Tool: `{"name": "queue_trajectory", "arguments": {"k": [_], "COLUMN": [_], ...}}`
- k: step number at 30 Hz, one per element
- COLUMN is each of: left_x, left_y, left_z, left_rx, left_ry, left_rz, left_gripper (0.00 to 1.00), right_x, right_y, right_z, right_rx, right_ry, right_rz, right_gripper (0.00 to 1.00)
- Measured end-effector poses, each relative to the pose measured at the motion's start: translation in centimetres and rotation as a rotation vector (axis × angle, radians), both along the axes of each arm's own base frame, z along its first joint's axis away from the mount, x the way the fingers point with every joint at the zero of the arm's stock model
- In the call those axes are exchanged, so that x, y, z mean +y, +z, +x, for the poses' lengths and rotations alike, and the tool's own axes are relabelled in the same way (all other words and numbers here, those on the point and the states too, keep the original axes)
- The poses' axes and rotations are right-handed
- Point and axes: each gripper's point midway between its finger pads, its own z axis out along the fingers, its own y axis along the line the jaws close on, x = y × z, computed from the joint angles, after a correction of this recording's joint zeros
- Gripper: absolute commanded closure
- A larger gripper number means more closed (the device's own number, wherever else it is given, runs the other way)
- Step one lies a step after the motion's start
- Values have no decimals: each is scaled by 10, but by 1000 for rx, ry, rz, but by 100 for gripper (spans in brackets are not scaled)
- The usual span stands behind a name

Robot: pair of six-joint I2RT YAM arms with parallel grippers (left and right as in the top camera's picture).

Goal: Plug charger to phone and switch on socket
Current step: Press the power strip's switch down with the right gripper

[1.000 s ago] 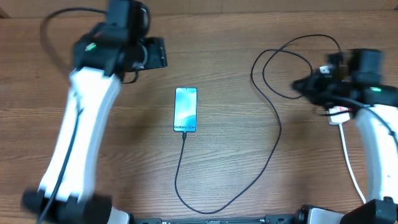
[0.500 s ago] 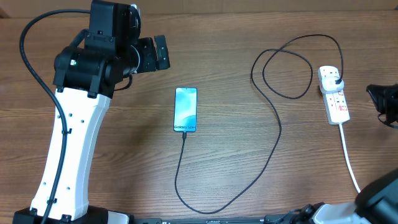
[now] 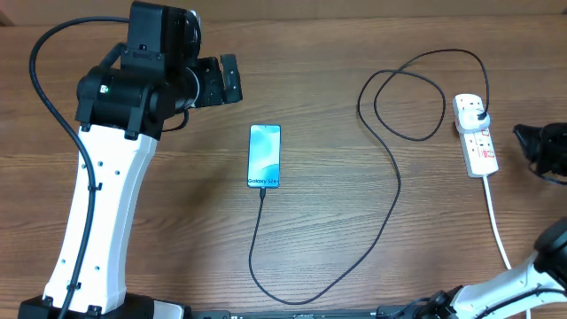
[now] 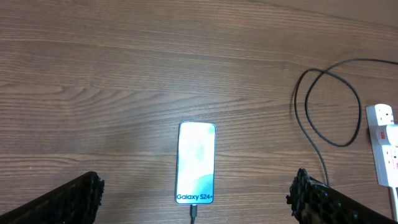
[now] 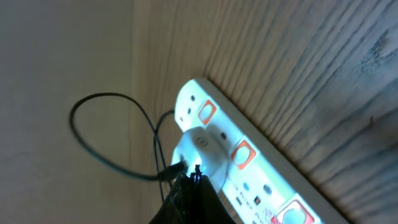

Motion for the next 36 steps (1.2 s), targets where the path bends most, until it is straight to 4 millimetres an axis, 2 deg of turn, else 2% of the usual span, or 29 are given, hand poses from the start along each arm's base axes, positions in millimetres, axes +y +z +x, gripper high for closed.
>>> {"name": "queue_trajectory", "arguments": {"k": [5, 11, 20, 28, 36], "left_x": [0, 0, 0, 0, 0], "left_y": [0, 0, 0, 0, -2], "left_z": [0, 0, -1, -1, -2], "left_rx": [0, 1, 3, 3, 12], "left_ry": [0, 0, 0, 0, 0], "left_rz": [0, 0, 1, 1, 3], "left_gripper": [0, 0, 0, 0, 0], "right_x": [12, 30, 25, 23, 29], "right_y": [-19, -25, -49, -53, -55], "right_z": [11, 22, 18, 20, 25], "right_rx": [18, 31, 96, 113, 121], "right_ry": [24, 59, 27, 15, 28], "right_rz": [28, 23, 32, 2, -20], "right_gripper": [96, 96, 96, 96, 96]}}
